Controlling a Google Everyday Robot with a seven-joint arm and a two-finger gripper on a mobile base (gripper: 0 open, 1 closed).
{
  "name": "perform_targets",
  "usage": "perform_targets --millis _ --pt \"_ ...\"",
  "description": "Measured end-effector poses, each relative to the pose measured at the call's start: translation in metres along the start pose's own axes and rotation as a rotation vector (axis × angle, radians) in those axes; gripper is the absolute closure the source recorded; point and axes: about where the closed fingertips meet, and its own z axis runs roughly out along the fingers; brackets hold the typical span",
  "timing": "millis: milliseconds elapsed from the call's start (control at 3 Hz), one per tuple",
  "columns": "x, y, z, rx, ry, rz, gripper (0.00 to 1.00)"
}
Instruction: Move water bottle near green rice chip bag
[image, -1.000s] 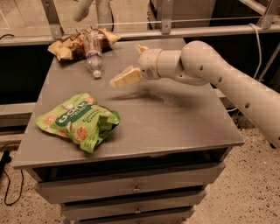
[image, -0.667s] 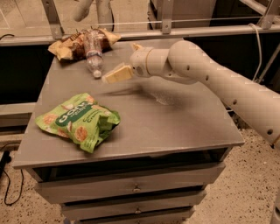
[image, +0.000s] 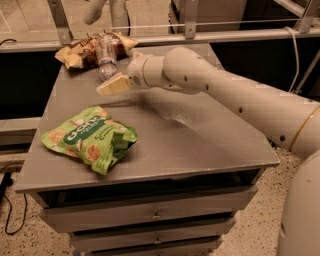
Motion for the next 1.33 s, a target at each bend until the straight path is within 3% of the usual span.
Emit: perform_targets --millis 667,1000,1333 --pt "-0.005 0.02 0.044 -0.007 0.02 0.026 0.0" --pt "-0.009 0.019 0.061 0.006 0.017 0.022 0.13" --pt "-0.014 0.005 0.071 0.044 0.003 0.008 0.38"
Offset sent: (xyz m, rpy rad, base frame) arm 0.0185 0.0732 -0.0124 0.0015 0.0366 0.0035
